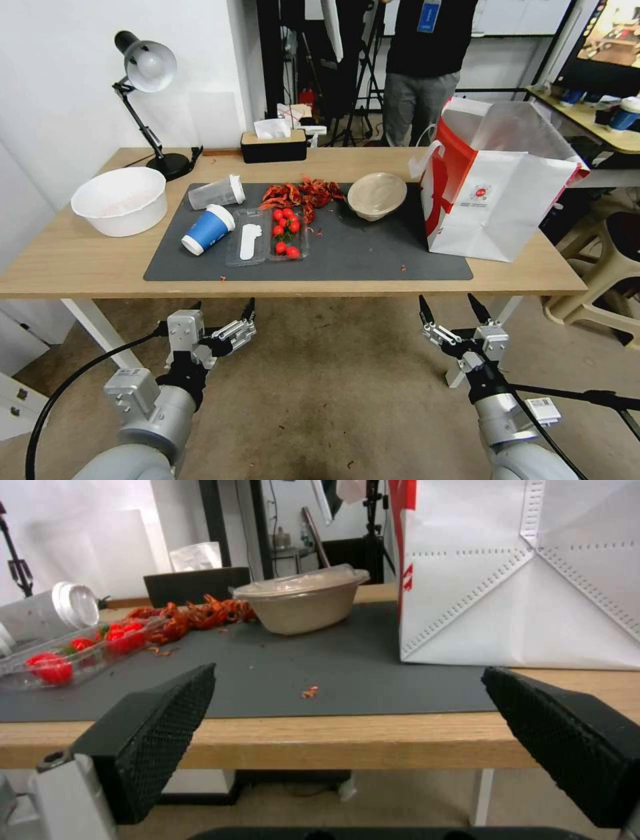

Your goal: Pick up the trash from the table and place it into the takeout bag.

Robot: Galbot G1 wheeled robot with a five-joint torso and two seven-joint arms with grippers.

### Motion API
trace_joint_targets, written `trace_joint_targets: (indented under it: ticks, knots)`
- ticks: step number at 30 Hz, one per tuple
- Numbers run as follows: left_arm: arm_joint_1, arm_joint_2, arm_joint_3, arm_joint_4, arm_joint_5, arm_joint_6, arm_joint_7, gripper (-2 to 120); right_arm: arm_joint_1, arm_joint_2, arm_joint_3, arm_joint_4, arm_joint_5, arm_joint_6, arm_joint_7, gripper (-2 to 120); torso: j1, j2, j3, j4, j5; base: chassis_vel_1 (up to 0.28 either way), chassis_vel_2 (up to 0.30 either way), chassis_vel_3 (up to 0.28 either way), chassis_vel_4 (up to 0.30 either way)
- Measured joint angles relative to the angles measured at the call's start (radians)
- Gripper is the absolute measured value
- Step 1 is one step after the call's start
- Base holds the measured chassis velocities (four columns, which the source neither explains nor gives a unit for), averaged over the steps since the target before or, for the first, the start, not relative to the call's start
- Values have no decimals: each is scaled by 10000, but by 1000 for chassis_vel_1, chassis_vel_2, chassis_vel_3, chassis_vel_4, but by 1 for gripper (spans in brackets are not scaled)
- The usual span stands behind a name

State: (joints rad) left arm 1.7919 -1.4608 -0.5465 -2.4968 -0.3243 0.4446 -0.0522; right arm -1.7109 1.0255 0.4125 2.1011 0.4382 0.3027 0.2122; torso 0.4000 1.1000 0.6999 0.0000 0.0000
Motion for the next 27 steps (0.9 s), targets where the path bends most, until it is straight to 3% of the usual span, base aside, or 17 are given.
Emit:
trace_joint_targets:
  ticks: [8,17,21,27]
  knots:
    - [-8,12,-23,41,2,-14,-18,100,372,-26,-165,-58,-41,-307,99,100,0,-1,0,-1,0,0,0,0,0]
    - [-48,73,64,91,39,-40,-32,100,2919,71,-1169,437,2364,-1829,679,100,1,-1,2,2,1,0,0,0,0]
    - [-63,137,112,94,43,-40,-30,100,3696,137,-1340,444,3921,-2311,978,100,0,-1,2,0,-1,0,0,0,0]
    - [-55,161,103,97,43,-41,-29,100,4184,186,-1468,444,5046,-2641,1307,100,0,-1,2,0,2,0,0,0,0]
